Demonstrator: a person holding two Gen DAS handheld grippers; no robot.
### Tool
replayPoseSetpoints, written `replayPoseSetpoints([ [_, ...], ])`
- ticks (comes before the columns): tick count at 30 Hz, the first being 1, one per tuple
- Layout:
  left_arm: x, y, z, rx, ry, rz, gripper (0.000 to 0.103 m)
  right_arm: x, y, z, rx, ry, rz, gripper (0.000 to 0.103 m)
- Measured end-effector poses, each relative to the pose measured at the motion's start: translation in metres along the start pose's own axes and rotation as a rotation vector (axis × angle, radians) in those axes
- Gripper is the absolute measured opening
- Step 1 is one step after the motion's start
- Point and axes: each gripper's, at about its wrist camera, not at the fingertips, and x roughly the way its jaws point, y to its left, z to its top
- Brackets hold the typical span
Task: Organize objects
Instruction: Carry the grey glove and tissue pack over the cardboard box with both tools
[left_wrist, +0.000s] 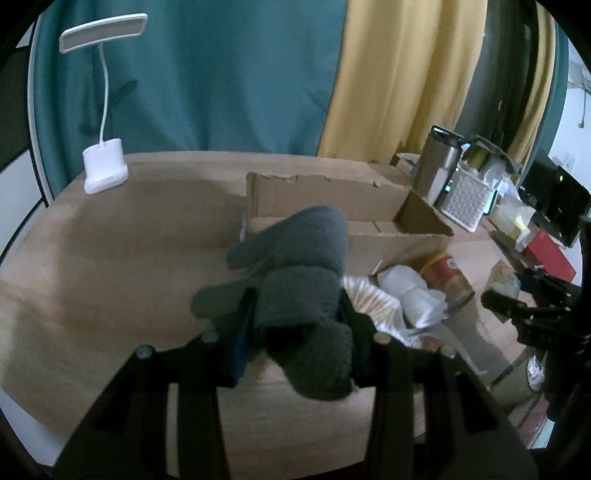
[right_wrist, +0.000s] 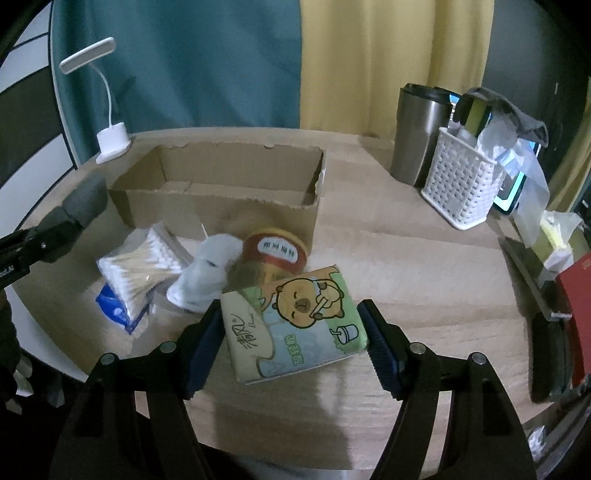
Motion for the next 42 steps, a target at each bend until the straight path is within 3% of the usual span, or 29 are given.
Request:
replayPoseSetpoints([
  [42, 0.019, -0.019, 0.073, 0.022, -0.041, -0.057, 0.042, 0.014, -0.015, 0.066, 0.02, -0.068, 0.017, 0.075],
])
